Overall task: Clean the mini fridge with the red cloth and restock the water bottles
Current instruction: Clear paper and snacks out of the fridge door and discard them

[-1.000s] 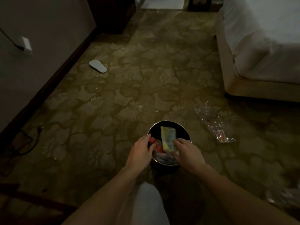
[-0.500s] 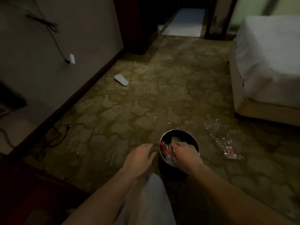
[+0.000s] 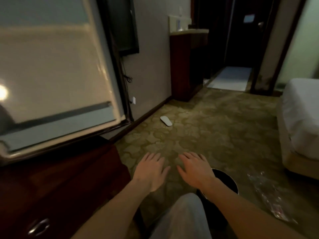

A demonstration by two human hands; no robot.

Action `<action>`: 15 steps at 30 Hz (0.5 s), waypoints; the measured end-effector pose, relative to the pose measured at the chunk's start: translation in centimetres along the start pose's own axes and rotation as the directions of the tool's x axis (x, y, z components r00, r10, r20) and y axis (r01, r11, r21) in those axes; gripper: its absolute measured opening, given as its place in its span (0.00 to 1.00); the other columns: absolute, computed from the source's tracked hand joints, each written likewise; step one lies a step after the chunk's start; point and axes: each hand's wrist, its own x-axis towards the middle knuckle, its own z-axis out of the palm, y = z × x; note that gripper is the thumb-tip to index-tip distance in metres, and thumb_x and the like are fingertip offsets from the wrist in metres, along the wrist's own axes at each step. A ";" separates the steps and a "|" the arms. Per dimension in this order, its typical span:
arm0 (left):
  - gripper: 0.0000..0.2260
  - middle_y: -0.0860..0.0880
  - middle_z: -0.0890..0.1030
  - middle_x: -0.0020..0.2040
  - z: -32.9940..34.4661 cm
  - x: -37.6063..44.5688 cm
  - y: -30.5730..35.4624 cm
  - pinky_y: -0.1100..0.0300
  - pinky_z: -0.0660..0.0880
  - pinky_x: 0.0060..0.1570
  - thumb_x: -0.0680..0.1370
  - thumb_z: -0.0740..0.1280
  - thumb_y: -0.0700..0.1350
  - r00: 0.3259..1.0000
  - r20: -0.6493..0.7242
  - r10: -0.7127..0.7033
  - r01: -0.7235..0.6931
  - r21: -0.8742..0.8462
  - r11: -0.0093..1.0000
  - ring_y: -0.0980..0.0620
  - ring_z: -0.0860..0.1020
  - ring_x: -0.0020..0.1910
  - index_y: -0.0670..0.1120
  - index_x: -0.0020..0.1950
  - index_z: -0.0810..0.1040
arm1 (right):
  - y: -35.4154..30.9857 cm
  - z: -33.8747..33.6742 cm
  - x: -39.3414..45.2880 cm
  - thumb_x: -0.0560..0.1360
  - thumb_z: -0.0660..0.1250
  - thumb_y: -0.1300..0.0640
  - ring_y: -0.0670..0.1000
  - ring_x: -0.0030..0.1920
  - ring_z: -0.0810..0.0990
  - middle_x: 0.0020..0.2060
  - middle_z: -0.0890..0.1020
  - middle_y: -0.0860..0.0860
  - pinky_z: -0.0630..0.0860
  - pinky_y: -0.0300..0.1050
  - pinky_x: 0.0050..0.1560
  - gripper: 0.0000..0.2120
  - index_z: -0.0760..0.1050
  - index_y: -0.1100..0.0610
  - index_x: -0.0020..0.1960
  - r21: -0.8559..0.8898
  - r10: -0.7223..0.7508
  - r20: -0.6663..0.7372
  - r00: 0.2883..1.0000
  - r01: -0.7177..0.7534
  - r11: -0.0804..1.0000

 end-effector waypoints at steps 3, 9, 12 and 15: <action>0.27 0.49 0.61 0.78 -4.5 -2.7 -1.7 0.52 0.44 0.77 0.83 0.47 0.61 0.997 -0.069 -0.020 0.025 0.078 0.997 0.50 0.55 0.78 0.49 0.77 0.62 | -3.8 -3.5 0.4 0.80 0.52 0.40 0.49 0.73 0.61 0.72 0.67 0.47 0.56 0.52 0.73 0.25 0.63 0.48 0.73 0.003 -0.059 -0.054 0.997 0.060 0.998; 0.27 0.49 0.53 0.81 -12.5 -10.3 -6.9 0.52 0.38 0.76 0.83 0.46 0.60 0.978 -0.200 -0.064 0.115 0.256 0.960 0.50 0.47 0.80 0.49 0.79 0.57 | -13.9 -10.0 1.8 0.80 0.52 0.40 0.48 0.74 0.61 0.73 0.66 0.46 0.58 0.52 0.73 0.25 0.64 0.48 0.74 -0.036 -0.246 -0.204 0.948 0.244 0.969; 0.28 0.47 0.54 0.81 -15.5 -14.5 -10.6 0.50 0.40 0.77 0.83 0.46 0.61 0.945 -0.278 -0.171 0.244 0.254 0.936 0.49 0.49 0.79 0.48 0.79 0.58 | -20.0 -12.2 2.5 0.79 0.55 0.40 0.48 0.73 0.64 0.72 0.69 0.47 0.62 0.50 0.71 0.25 0.66 0.49 0.73 -0.052 -0.354 -0.287 0.890 0.354 0.934; 0.29 0.47 0.55 0.80 -17.7 -19.2 -14.5 0.50 0.43 0.78 0.82 0.47 0.62 0.899 -0.334 -0.285 0.375 0.246 0.894 0.48 0.50 0.79 0.48 0.79 0.58 | -26.5 -13.3 2.7 0.80 0.54 0.41 0.49 0.74 0.63 0.73 0.67 0.48 0.60 0.50 0.72 0.25 0.65 0.49 0.74 -0.047 -0.473 -0.293 0.831 0.482 0.875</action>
